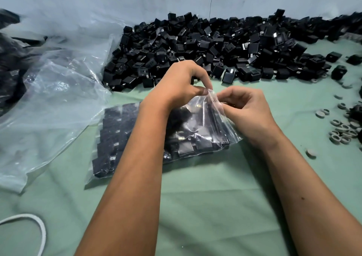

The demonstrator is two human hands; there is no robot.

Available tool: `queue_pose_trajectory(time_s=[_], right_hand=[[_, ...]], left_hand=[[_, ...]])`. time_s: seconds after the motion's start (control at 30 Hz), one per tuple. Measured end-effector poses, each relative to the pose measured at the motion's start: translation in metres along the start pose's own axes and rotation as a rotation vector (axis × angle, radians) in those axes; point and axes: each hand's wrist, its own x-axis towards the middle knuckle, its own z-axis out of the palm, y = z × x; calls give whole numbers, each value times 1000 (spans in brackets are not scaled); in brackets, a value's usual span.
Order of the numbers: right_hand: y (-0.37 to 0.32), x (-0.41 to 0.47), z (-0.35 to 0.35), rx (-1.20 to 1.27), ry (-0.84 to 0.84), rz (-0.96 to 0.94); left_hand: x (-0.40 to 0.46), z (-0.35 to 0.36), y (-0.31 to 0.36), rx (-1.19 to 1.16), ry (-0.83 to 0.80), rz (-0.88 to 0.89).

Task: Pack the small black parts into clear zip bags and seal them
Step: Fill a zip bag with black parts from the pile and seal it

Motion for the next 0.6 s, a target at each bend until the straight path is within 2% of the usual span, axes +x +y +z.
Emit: queue_pose_trajectory(time_s=[0.17,0.33,0.47,0.6], right_hand=[[-2,2,0,-2,210,2],[-7,-1,13,27,105,79],[-10,0,6,74,182,145],[-14,-3,13,167,44,194]], left_hand=[[-1,-1,-2,-2,0,-13],[0,0,-1,14,-3,-1],[0,0,-3,-9,-7,-19],[1,1,-2,-23,-6,-12]])
